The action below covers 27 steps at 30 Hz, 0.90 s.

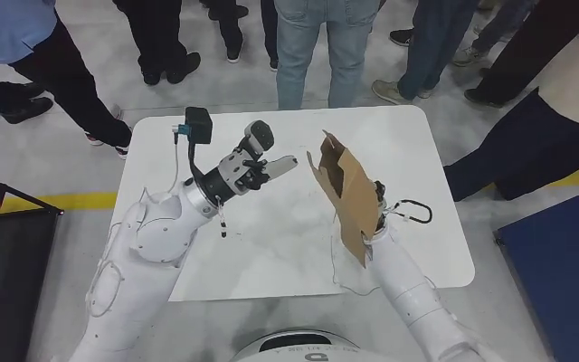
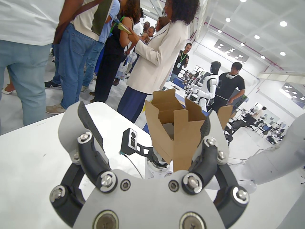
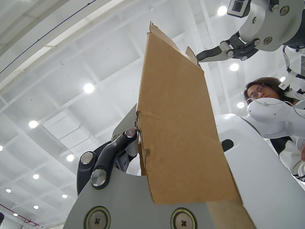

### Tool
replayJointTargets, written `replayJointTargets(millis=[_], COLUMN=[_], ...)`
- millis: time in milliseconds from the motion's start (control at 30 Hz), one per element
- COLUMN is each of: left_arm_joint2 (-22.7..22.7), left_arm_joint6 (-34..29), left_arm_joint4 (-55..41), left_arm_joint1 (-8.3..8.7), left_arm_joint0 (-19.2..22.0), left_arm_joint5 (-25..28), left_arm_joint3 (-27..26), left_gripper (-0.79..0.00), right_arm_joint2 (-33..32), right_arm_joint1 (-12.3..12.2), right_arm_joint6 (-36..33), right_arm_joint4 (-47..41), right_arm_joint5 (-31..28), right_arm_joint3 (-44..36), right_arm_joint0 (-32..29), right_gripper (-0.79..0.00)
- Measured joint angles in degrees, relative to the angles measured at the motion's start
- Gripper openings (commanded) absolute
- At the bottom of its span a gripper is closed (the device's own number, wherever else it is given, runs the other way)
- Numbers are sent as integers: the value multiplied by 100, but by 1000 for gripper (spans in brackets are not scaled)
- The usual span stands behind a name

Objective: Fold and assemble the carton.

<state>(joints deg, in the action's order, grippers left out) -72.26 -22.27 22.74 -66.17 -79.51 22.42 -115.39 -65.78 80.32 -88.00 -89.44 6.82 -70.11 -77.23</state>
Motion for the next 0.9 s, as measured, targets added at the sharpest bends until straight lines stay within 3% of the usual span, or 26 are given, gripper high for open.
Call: replayJointTargets(millis=[900], left_arm_joint2=[388], left_arm_joint6=[190], left_arm_joint4=[1043], left_arm_joint1=[-40], left_arm_joint0=[164], left_arm_joint5=[-275], left_arm_joint3=[141], left_gripper=[0], right_arm_joint2=[-18], right_arm_joint1=[53], right_arm_joint6=[0], right_arm_joint4=[226], right_arm_joint5=[-98], right_arm_joint3=[-116], right_arm_joint0=[-82], right_gripper=[-785])
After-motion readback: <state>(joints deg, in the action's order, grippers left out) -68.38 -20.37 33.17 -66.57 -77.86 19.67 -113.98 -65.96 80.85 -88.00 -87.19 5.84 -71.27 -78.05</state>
